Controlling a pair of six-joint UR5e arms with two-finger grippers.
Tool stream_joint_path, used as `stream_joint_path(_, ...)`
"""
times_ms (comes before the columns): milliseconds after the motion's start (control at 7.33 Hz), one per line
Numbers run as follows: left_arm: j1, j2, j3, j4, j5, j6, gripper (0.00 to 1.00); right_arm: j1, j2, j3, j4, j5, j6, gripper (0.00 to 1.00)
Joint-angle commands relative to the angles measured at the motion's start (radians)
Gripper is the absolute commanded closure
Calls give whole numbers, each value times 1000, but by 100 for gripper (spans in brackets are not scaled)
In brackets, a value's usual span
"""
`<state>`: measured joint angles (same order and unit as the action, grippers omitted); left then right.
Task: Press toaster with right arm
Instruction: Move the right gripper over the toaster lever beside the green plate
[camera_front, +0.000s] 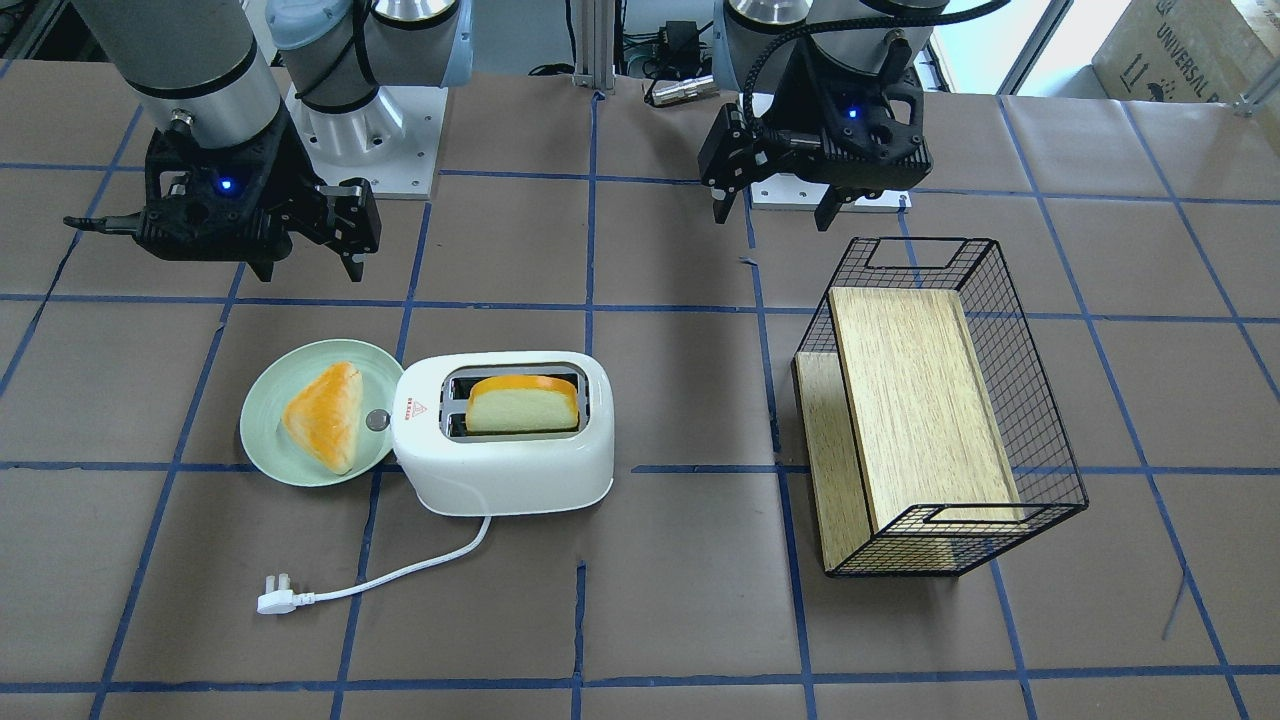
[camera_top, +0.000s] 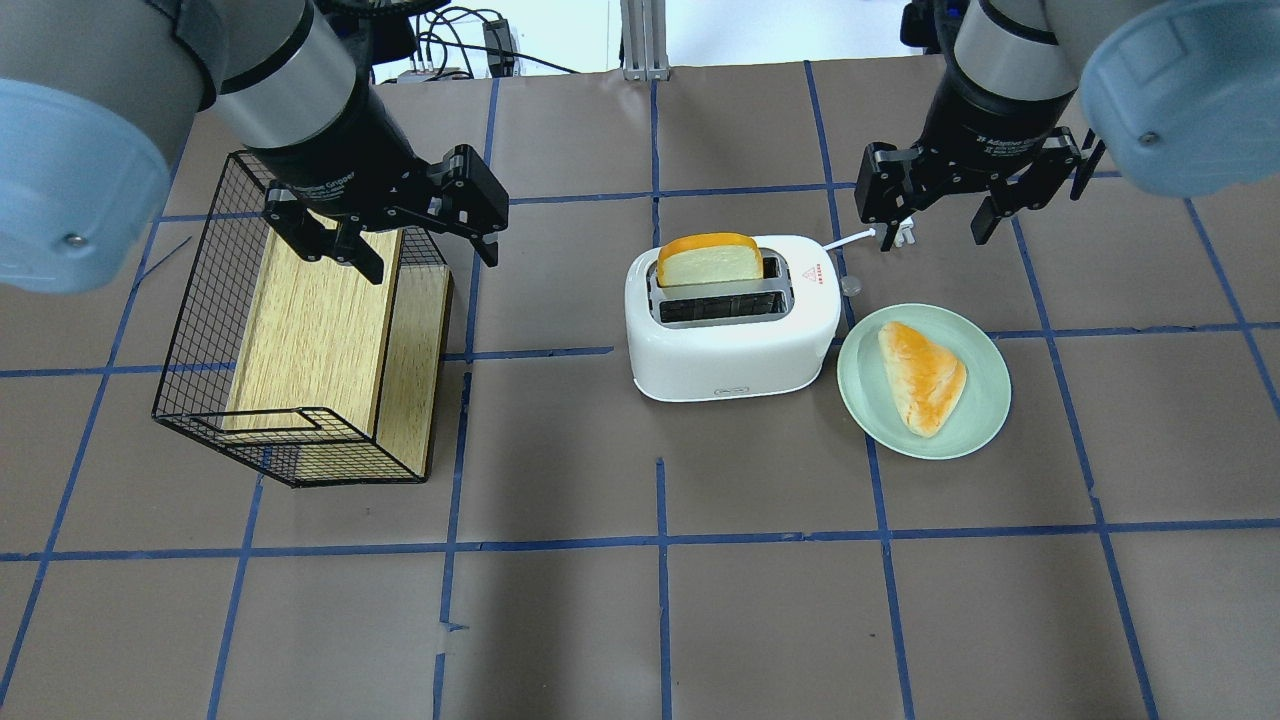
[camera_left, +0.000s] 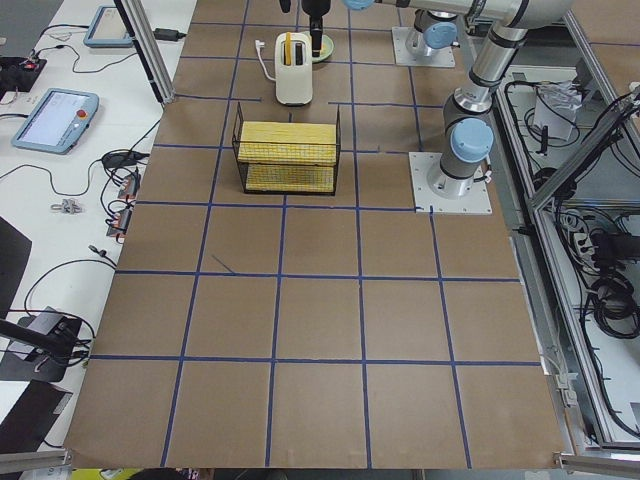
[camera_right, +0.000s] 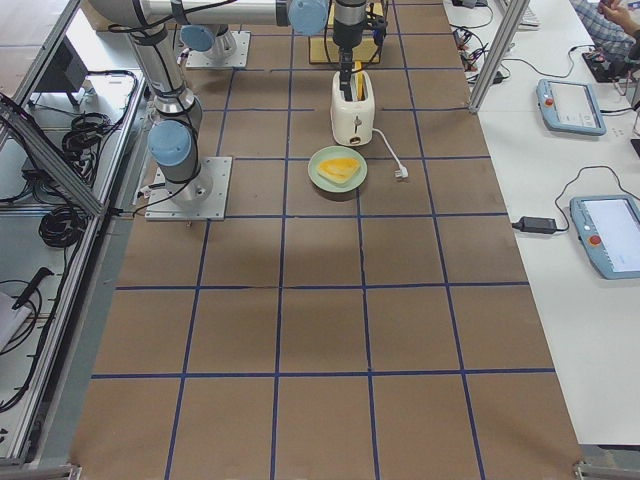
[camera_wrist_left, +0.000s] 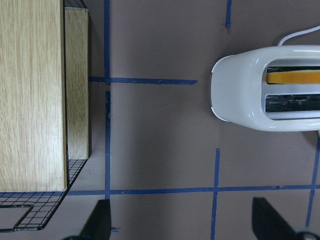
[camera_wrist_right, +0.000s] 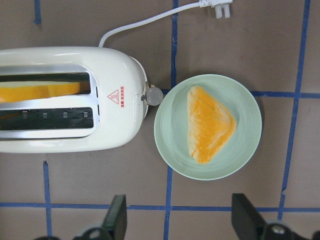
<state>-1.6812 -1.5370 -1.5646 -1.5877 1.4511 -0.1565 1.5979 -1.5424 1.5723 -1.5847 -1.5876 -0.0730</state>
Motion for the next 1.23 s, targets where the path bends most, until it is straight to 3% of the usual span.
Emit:
stream_joint_path(0, 0, 0, 0, 0, 0, 0, 0, 0, 1, 0, -36, -3, -338, 91)
stream_joint_path(409, 0, 0, 0, 0, 0, 0, 0, 11, 59, 3, -67, 11, -563, 97)
stream_joint_path(818, 0, 0, 0, 0, 0, 0, 0, 4, 119, 29, -147, -3, -1093, 96)
stream_joint_path(1091, 0, 0, 0, 0, 0, 0, 0, 0, 165, 93, -280, 1, -1368, 96)
